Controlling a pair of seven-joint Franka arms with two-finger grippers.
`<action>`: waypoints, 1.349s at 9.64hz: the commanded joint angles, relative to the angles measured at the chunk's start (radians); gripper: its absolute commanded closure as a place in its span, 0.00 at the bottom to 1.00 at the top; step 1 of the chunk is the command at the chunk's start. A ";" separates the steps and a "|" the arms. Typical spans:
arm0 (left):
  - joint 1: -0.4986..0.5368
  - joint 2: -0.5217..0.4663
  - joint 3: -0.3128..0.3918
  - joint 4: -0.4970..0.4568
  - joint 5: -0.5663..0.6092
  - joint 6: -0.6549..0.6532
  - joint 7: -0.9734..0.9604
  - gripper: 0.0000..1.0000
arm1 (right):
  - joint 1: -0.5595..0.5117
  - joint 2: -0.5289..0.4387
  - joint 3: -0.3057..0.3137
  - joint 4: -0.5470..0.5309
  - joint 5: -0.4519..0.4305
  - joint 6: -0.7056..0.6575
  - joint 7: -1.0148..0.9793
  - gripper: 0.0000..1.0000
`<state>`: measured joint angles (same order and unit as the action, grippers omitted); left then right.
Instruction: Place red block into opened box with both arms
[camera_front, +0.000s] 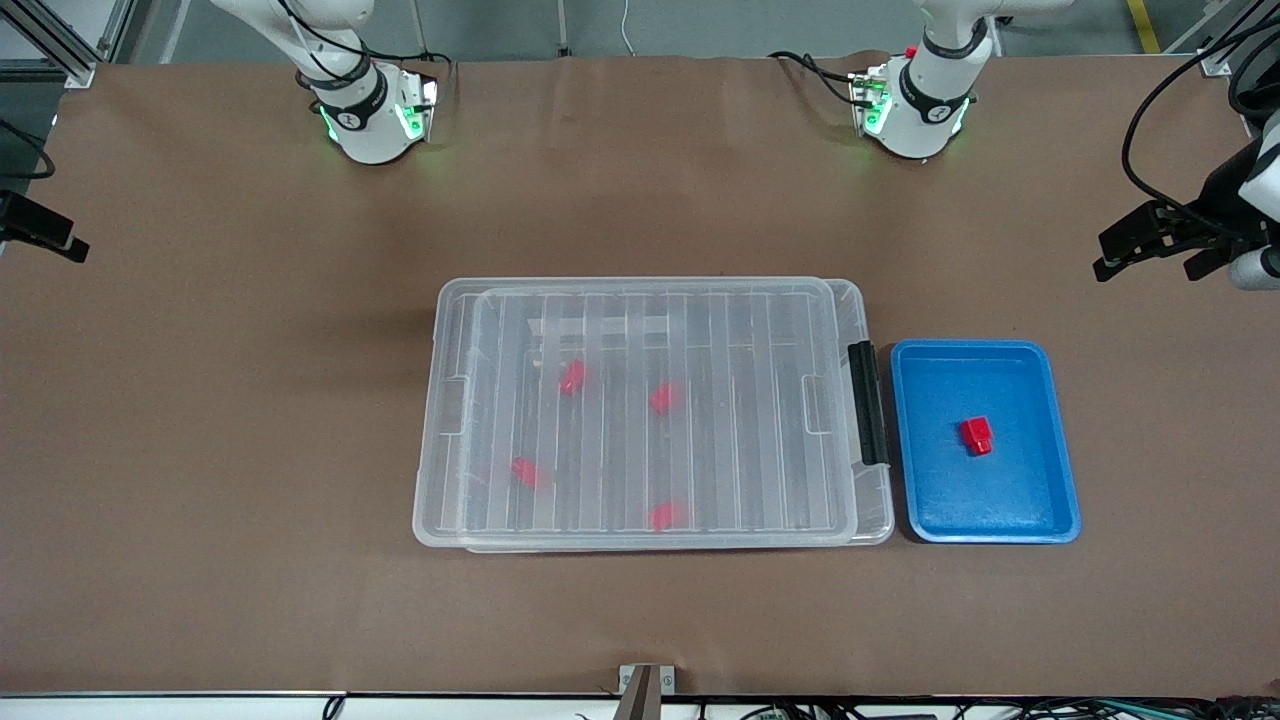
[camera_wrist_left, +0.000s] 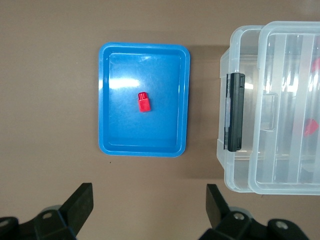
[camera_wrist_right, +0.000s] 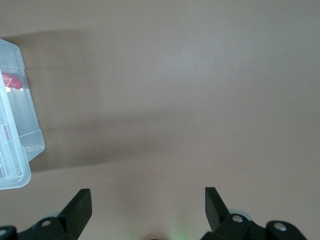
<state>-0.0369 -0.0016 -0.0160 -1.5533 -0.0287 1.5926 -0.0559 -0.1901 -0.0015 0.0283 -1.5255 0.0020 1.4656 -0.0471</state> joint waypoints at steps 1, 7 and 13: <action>-0.001 0.020 0.001 -0.002 0.000 -0.017 0.005 0.01 | -0.022 -0.011 0.016 -0.002 0.001 -0.001 0.001 0.00; -0.001 0.018 0.004 0.024 0.007 -0.017 -0.016 0.01 | 0.090 0.050 0.082 0.005 0.006 0.028 0.063 0.00; 0.028 0.184 0.025 -0.054 0.003 0.144 0.048 0.03 | 0.409 0.450 0.084 0.040 -0.025 0.401 0.363 0.00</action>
<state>-0.0152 0.1146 -0.0004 -1.5441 -0.0279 1.6507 -0.0358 0.1768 0.3925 0.1195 -1.5341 0.0018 1.8652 0.2670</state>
